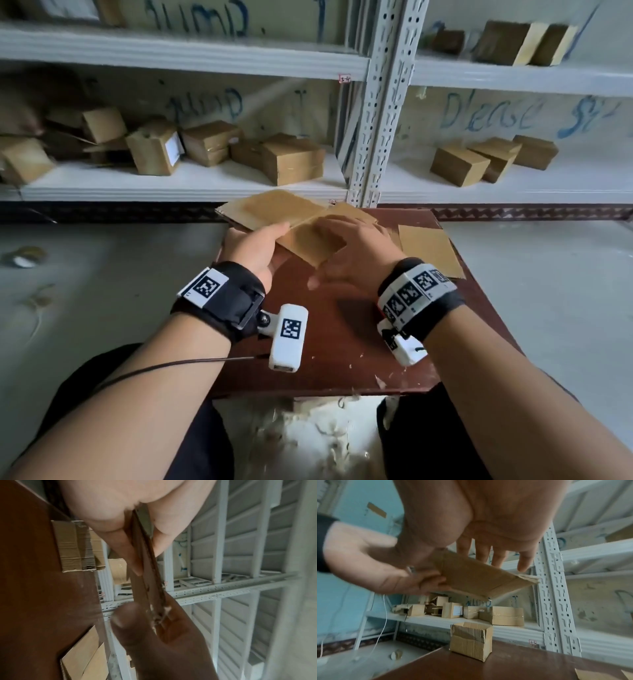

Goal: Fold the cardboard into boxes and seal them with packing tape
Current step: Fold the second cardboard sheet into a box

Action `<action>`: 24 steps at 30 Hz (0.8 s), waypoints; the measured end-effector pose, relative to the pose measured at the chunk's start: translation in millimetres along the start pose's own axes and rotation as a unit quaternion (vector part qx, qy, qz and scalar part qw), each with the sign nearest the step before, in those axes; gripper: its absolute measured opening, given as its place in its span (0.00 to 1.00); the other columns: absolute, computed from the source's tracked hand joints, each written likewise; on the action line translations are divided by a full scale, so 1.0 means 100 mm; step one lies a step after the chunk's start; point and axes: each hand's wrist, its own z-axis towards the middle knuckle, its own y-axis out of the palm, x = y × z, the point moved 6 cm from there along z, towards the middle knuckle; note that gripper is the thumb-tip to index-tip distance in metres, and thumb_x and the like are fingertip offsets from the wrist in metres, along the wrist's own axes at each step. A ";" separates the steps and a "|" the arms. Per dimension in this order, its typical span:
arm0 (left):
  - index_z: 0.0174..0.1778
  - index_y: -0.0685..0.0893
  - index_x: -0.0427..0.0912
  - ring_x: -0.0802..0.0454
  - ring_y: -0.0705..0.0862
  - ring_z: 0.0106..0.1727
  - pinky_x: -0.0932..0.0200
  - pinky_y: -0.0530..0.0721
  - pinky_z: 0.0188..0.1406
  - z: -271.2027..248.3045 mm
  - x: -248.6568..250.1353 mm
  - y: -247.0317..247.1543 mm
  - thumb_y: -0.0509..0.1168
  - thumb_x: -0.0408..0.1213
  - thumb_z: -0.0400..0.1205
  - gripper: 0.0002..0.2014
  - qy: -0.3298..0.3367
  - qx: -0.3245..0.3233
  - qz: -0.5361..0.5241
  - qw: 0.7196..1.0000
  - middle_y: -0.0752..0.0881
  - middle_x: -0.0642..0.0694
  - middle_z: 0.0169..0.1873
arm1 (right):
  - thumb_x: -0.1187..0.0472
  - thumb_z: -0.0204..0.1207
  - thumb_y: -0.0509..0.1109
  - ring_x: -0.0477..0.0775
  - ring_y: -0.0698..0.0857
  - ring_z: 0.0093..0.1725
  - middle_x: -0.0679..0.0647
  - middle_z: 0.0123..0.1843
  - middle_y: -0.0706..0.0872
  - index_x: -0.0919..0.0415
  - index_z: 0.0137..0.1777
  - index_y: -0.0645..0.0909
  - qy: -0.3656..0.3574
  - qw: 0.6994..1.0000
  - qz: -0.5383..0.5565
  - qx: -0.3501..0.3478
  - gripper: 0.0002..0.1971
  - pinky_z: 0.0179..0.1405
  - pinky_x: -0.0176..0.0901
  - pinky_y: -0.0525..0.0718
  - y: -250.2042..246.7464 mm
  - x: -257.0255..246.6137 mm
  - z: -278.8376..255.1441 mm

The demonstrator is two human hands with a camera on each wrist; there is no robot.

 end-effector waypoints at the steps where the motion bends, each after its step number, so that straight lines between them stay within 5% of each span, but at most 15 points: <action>1: 0.61 0.87 0.38 0.39 0.94 0.51 0.38 0.93 0.46 -0.02 0.02 0.01 0.86 0.30 0.59 0.32 0.010 -0.008 -0.001 1.000 0.93 0.37 0.54 | 0.31 0.59 0.84 0.51 0.75 0.80 0.40 0.80 0.79 0.40 0.81 0.76 -0.022 0.999 -0.014 0.019 0.48 0.81 0.63 0.69 0.00 -0.04 0.00; 3: 0.64 0.85 0.41 0.40 0.94 0.53 0.39 0.93 0.46 -0.08 0.07 0.04 0.87 0.34 0.56 0.38 0.029 -0.037 0.000 0.999 0.93 0.39 0.55 | 0.38 0.70 0.70 0.52 0.80 0.77 0.43 0.77 0.83 0.42 0.78 0.80 -0.068 0.995 -0.009 0.073 0.34 0.77 0.63 0.76 -0.05 -0.10 0.00; 6: 0.66 0.82 0.39 0.44 0.93 0.53 0.44 0.93 0.44 -0.12 0.12 0.14 0.81 0.34 0.75 0.25 0.032 -0.103 -0.034 0.994 0.91 0.40 0.58 | 0.39 0.70 0.58 0.52 0.86 0.71 0.46 0.70 0.89 0.45 0.73 0.86 -0.076 0.989 0.058 0.116 0.33 0.73 0.56 0.81 -0.15 -0.14 0.01; 8: 0.62 0.82 0.41 0.44 0.93 0.47 0.44 0.94 0.48 -0.07 0.19 0.11 0.75 0.43 0.82 0.17 0.015 -0.096 -0.057 0.994 0.88 0.40 0.53 | 0.39 0.70 0.61 0.41 0.89 0.58 0.45 0.61 0.92 0.49 0.68 0.91 -0.058 0.980 0.118 0.152 0.31 0.65 0.38 0.84 -0.29 -0.19 -0.03; 10: 0.56 0.80 0.44 0.45 0.91 0.43 0.42 0.90 0.56 0.00 0.28 0.02 0.70 0.45 0.85 0.10 0.011 -0.056 -0.073 0.996 0.85 0.46 0.41 | 0.49 0.76 0.71 0.28 0.87 0.41 0.40 0.50 0.90 0.52 0.63 0.93 -0.045 0.969 0.166 0.178 0.19 0.43 0.18 0.79 -0.40 -0.20 -0.06; 13: 0.55 0.80 0.46 0.47 0.88 0.42 0.45 0.90 0.54 0.02 0.38 -0.07 0.67 0.41 0.86 0.06 0.025 -0.044 -0.072 0.996 0.82 0.49 0.37 | 0.68 0.80 0.75 0.23 0.83 0.28 0.31 0.41 0.85 0.53 0.59 0.93 -0.039 0.968 0.180 0.171 0.13 0.26 0.16 0.73 -0.40 -0.13 -0.08; 16: 0.55 0.81 0.48 0.48 0.88 0.40 0.45 0.90 0.58 0.03 0.40 -0.19 0.66 0.41 0.85 0.05 0.014 -0.041 -0.062 0.997 0.81 0.46 0.43 | 0.67 0.79 0.77 0.26 0.83 0.27 0.27 0.35 0.87 0.45 0.56 0.94 -0.013 0.967 0.195 0.163 0.15 0.28 0.17 0.74 -0.30 -0.06 -0.12; 19: 0.52 0.82 0.46 0.47 0.88 0.39 0.48 0.92 0.54 0.05 0.37 -0.28 0.67 0.39 0.82 0.04 -0.003 -0.040 -0.039 0.998 0.83 0.43 0.46 | 0.72 0.76 0.80 0.30 0.89 0.38 0.29 0.39 0.91 0.44 0.51 0.93 -0.009 0.953 0.228 0.201 0.18 0.42 0.22 0.80 -0.29 0.00 -0.22; 21: 0.46 0.82 0.43 0.46 0.87 0.38 0.51 0.91 0.50 0.07 0.36 -0.30 0.66 0.35 0.81 0.01 -0.011 -0.041 -0.027 0.999 0.83 0.42 0.44 | 0.74 0.73 0.81 0.30 0.90 0.45 0.38 0.45 0.93 0.51 0.51 0.95 -0.014 0.940 0.257 0.225 0.16 0.48 0.21 0.80 -0.35 -0.01 -0.30; 24: 0.45 0.84 0.42 0.46 0.87 0.47 0.53 0.91 0.49 0.07 0.32 -0.31 0.66 0.32 0.80 0.02 -0.015 -0.040 -0.023 0.999 0.85 0.43 0.44 | 0.76 0.69 0.83 0.28 0.88 0.43 0.46 0.45 0.93 0.62 0.51 0.95 -0.017 0.929 0.288 0.234 0.13 0.47 0.19 0.79 -0.37 -0.02 -0.36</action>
